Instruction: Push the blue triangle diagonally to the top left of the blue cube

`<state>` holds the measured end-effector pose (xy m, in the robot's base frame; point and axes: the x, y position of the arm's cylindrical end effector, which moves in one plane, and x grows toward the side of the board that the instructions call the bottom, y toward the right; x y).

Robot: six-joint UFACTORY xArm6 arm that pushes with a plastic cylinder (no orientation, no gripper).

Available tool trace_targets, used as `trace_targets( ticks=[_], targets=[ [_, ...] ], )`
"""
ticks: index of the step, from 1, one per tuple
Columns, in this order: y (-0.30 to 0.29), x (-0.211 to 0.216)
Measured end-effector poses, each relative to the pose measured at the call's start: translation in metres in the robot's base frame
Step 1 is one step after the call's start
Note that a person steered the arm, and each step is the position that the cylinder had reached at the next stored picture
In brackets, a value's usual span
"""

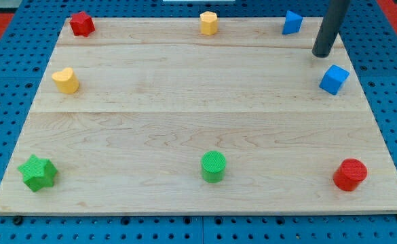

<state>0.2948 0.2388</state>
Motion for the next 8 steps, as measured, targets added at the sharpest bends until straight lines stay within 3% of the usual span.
trace_targets(
  ticks=[4, 6, 8],
  targets=[
    [0.005, -0.102],
    [-0.079, -0.104],
    [-0.102, -0.078]
  ],
)
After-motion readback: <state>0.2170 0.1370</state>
